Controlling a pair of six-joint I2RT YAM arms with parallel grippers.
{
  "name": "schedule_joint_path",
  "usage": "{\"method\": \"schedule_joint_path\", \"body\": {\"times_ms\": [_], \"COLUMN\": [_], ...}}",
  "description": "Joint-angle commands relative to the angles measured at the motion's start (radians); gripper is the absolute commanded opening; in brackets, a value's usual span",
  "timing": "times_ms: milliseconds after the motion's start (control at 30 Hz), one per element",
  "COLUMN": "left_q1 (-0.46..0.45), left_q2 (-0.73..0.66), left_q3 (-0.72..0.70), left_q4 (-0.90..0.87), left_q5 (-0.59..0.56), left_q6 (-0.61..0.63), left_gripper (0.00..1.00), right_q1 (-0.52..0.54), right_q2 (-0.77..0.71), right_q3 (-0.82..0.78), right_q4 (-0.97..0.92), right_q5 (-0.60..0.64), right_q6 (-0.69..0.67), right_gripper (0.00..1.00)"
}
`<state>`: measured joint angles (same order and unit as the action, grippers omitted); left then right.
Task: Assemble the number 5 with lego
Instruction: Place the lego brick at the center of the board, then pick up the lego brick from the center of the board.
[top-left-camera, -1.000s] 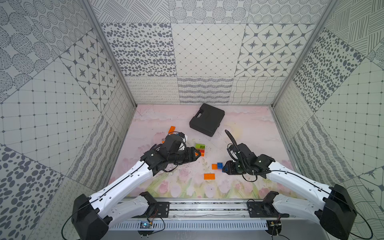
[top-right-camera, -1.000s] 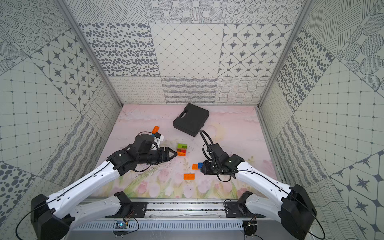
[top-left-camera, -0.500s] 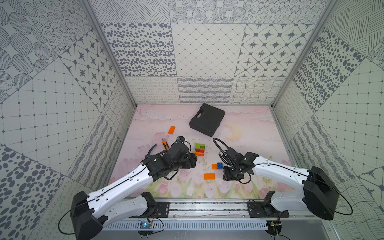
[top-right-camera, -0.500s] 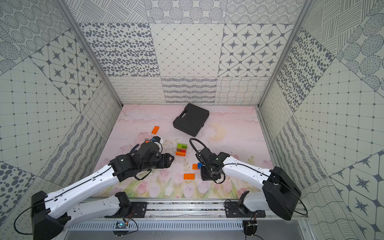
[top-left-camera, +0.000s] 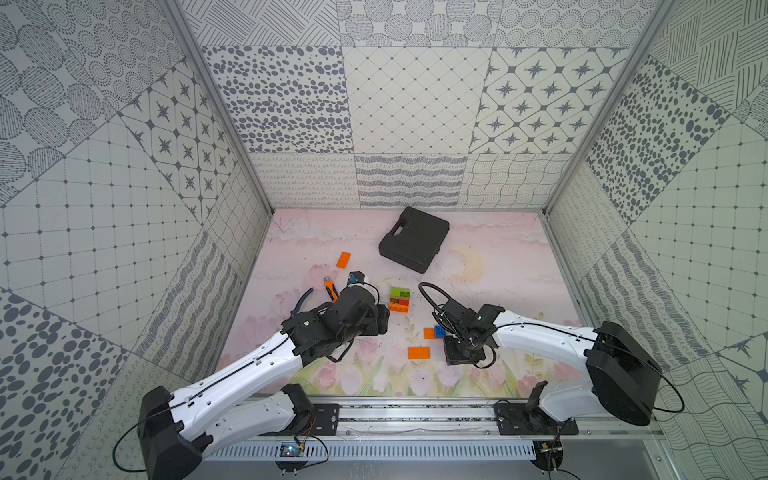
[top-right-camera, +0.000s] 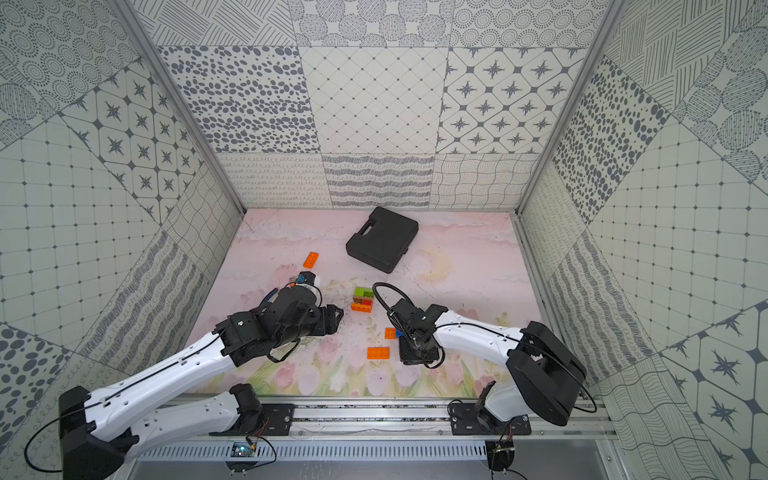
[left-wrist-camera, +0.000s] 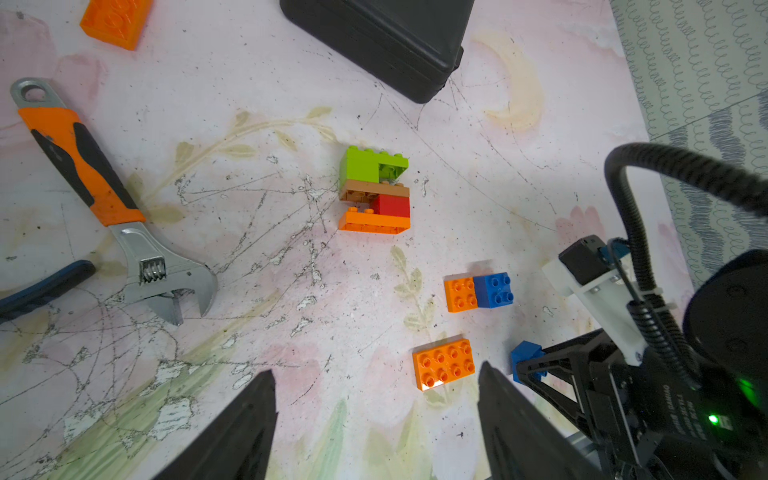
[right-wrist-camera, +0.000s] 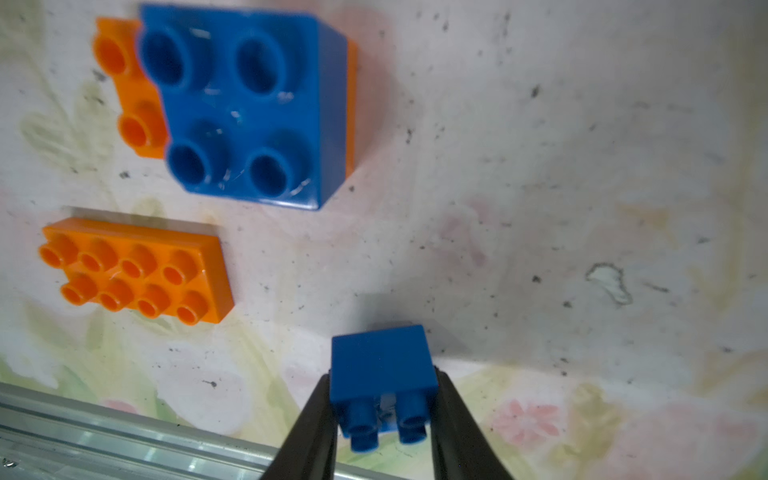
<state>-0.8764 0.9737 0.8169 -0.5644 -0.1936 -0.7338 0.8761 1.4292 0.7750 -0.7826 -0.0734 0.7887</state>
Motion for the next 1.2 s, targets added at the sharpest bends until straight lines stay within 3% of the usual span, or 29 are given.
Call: {"method": "schedule_joint_path", "body": {"times_ms": [0, 167, 333, 700, 900, 1167], "left_q1": [-0.001, -0.002, -0.001, -0.001, -0.001, -0.002], "left_q2": [0.006, 0.014, 0.024, 0.035, 0.025, 0.016], "left_q3": [0.0, 0.0, -0.002, -0.004, -0.006, -0.014], "left_q4": [0.004, 0.008, 0.008, 0.011, -0.006, -0.002], "left_q5": [-0.027, -0.02, -0.009, -0.006, -0.046, -0.041], "left_q6": [0.019, 0.019, 0.016, 0.012, 0.008, 0.005], "left_gripper": [0.8, 0.8, 0.81, 0.81, 0.84, 0.86], "right_q1": [0.008, 0.009, 0.01, 0.014, 0.029, 0.031], "right_q2": [0.024, 0.013, -0.001, -0.003, -0.044, 0.019], "right_q3": [0.02, 0.023, 0.024, 0.025, 0.045, 0.029], "right_q4": [-0.001, 0.001, -0.002, -0.015, -0.023, 0.007], "right_q5": [0.031, 0.039, 0.047, 0.058, 0.076, 0.059], "right_q6": [0.021, 0.033, 0.04, 0.043, 0.063, 0.06], "right_gripper": [0.35, 0.45, 0.46, 0.24, 0.24, 0.27]}}
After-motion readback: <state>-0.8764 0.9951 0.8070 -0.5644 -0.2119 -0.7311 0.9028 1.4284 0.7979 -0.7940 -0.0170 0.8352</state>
